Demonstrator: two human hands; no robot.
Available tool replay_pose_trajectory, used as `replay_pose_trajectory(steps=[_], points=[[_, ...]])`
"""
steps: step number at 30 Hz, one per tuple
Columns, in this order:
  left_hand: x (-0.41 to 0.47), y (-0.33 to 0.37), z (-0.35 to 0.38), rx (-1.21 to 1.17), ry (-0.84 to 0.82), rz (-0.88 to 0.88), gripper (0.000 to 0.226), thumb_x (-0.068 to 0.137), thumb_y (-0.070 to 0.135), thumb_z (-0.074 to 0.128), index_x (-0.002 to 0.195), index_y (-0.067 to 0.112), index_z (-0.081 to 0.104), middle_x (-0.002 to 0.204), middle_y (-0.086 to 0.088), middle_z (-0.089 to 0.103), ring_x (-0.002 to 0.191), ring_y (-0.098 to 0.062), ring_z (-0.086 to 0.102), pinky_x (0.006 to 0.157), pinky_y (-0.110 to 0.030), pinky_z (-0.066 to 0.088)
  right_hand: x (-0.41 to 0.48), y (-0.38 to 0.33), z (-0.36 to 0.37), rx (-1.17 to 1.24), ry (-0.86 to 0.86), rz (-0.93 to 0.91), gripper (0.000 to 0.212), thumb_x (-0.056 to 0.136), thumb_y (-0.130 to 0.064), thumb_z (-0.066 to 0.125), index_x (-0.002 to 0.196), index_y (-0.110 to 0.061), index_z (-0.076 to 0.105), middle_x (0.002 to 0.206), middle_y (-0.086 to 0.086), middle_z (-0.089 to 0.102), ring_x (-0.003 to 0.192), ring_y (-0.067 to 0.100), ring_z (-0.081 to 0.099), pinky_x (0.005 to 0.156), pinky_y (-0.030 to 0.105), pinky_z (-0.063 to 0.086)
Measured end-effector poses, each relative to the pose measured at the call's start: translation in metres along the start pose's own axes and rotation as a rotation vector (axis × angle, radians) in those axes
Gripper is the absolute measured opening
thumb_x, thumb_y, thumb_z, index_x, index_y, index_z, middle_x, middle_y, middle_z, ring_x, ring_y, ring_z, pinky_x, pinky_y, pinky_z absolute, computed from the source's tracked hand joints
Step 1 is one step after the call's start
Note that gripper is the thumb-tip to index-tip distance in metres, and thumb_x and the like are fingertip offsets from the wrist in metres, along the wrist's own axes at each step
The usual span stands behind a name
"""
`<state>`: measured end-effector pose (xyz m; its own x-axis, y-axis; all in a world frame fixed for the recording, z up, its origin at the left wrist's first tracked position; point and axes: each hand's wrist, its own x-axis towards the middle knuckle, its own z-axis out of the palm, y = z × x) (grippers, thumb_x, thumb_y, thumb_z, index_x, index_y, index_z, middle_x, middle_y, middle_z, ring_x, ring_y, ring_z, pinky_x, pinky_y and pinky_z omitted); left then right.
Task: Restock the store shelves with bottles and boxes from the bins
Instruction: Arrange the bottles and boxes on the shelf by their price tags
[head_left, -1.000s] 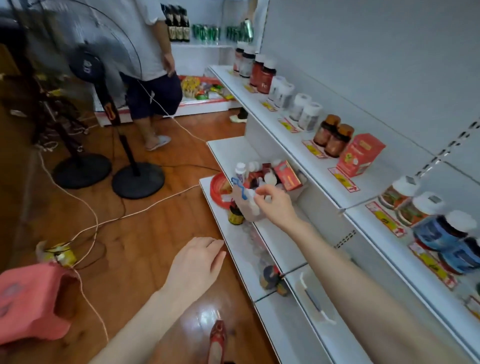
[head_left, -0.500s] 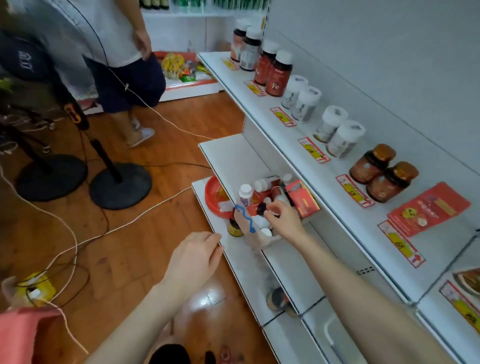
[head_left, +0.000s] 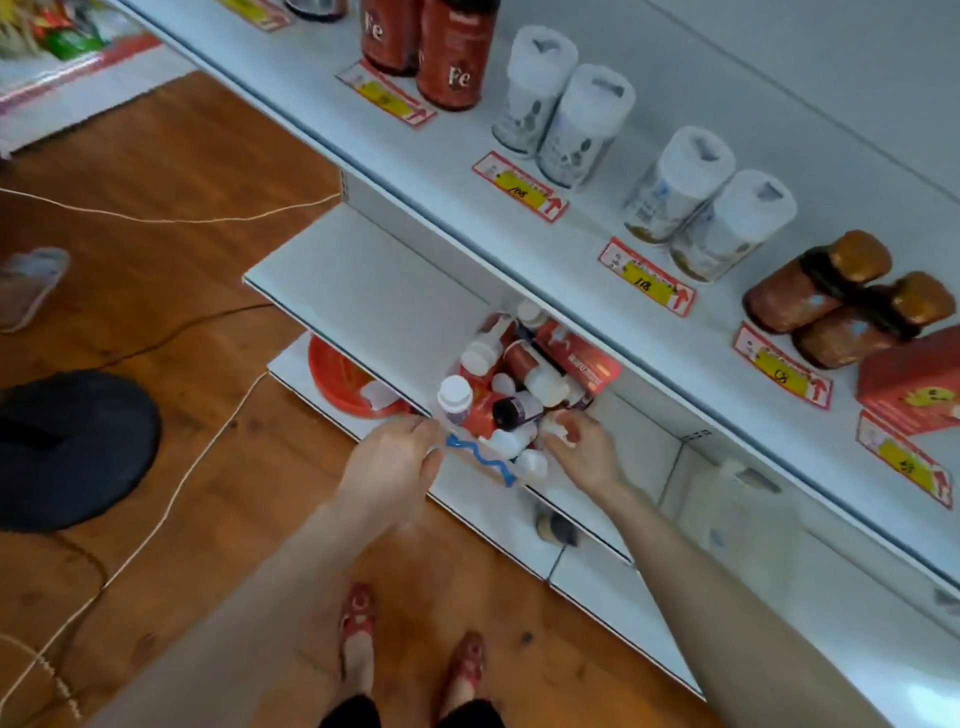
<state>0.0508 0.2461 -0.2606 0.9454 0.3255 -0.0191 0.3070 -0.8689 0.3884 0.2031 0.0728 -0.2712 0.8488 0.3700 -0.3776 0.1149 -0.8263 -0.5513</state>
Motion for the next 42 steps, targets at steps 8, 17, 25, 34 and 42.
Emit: replay_pose_trajectory(steps=[8, 17, 25, 34, 42], points=[[0.077, -0.023, 0.05, -0.016, -0.132, 0.039, 0.051, 0.07, 0.014, 0.077, 0.114, -0.003, 0.058, 0.099, -0.021, 0.064, 0.086, -0.037, 0.063, 0.07, -0.039, 0.053, 0.058, 0.006, 0.013, 0.067, 0.085, 0.175, 0.051, 0.086, -0.025, 0.062, 0.131, -0.008, 0.044, 0.127, 0.01, 0.054, 0.115, 0.025, 0.052, 0.082, 0.018, 0.035], [0.104, -0.03, 0.077, 0.166, -0.16, 0.013, 0.053, 0.093, 0.041, 0.046, 0.137, 0.015, 0.033, 0.125, -0.006, 0.049, 0.113, -0.019, 0.045, 0.097, -0.027, 0.037, 0.096, 0.007, 0.035, 0.115, 0.07, 0.269, 0.062, 0.089, -0.028, 0.06, 0.139, -0.006, 0.031, 0.137, 0.012, 0.045, 0.124, 0.027, 0.044, 0.086, 0.02, 0.029], [0.075, -0.017, 0.046, -0.224, -0.089, -0.021, 0.048, 0.083, 0.023, 0.066, 0.125, 0.007, 0.05, 0.124, -0.01, 0.055, 0.113, -0.023, 0.05, 0.092, -0.029, 0.042, 0.073, 0.0, 0.024, 0.197, 0.175, 0.247, 0.054, 0.086, -0.024, 0.063, 0.129, -0.003, 0.04, 0.127, 0.016, 0.05, 0.117, 0.028, 0.047, 0.087, 0.024, 0.034], [0.002, 0.006, -0.018, -0.554, -0.049, -0.116, 0.047, 0.078, 0.012, 0.07, 0.121, 0.008, 0.052, 0.115, -0.006, 0.058, 0.104, -0.019, 0.053, 0.079, -0.012, 0.033, -0.035, -0.021, -0.005, 0.2, 0.279, 0.174, 0.049, 0.079, -0.026, 0.07, 0.119, -0.004, 0.05, 0.11, 0.009, 0.058, 0.093, 0.019, 0.053, 0.071, 0.018, 0.034], [-0.043, 0.042, -0.073, -0.61, -0.066, 0.106, 0.043, 0.075, 0.013, 0.073, 0.114, 0.011, 0.055, 0.1, 0.003, 0.054, 0.091, -0.014, 0.049, 0.075, -0.019, 0.034, -0.149, -0.026, -0.057, 0.294, 0.461, 0.177, 0.041, 0.082, -0.041, 0.065, 0.111, -0.013, 0.055, 0.093, 0.009, 0.066, 0.073, 0.02, 0.064, 0.062, 0.021, 0.051]])
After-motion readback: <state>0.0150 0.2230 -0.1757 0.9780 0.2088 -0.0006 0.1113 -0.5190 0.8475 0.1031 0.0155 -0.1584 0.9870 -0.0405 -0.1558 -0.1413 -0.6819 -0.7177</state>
